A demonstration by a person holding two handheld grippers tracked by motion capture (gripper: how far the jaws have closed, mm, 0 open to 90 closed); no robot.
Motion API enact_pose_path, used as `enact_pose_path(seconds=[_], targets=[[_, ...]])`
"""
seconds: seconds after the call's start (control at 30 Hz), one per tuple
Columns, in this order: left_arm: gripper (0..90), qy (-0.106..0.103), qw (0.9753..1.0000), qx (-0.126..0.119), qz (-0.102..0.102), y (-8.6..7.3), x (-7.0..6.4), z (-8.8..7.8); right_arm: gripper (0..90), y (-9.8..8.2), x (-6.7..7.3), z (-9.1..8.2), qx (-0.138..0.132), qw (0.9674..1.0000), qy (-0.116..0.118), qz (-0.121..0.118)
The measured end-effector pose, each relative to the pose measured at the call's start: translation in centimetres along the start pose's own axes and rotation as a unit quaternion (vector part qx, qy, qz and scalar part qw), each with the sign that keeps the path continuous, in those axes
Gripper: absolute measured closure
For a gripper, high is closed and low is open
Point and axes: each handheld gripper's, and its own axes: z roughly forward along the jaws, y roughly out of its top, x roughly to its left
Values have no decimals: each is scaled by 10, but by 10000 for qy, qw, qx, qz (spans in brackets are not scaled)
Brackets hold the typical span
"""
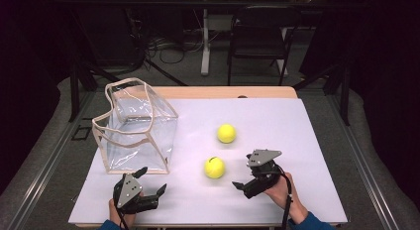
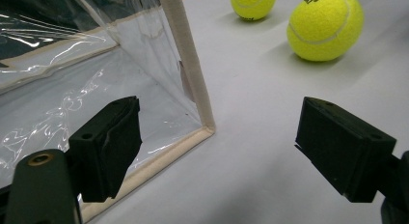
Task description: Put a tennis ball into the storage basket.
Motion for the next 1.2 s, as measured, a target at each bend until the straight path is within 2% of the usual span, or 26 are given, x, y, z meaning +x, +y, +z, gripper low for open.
enact_pose_path(seconds=[0.5,0.7,0.87,0.97,1.2], targets=[[160,-4,10000,-28,-21,0,0,0,0,21,5,11,-70,9996,216,-179],[160,56,10000,-40,-60,0,1,0,0,28,5,14,-32,9995,212,-240],[160,56,10000,-26,-51,0,1,0,0,33,5,17,33,9995,256,-207],[160,44,10000,-43,-49,0,1,0,0,32,2,25,196,9994,272,-122],[160,39,10000,-59,-54,0,1,-1,0,31,1,38,314,9990,316,-10]])
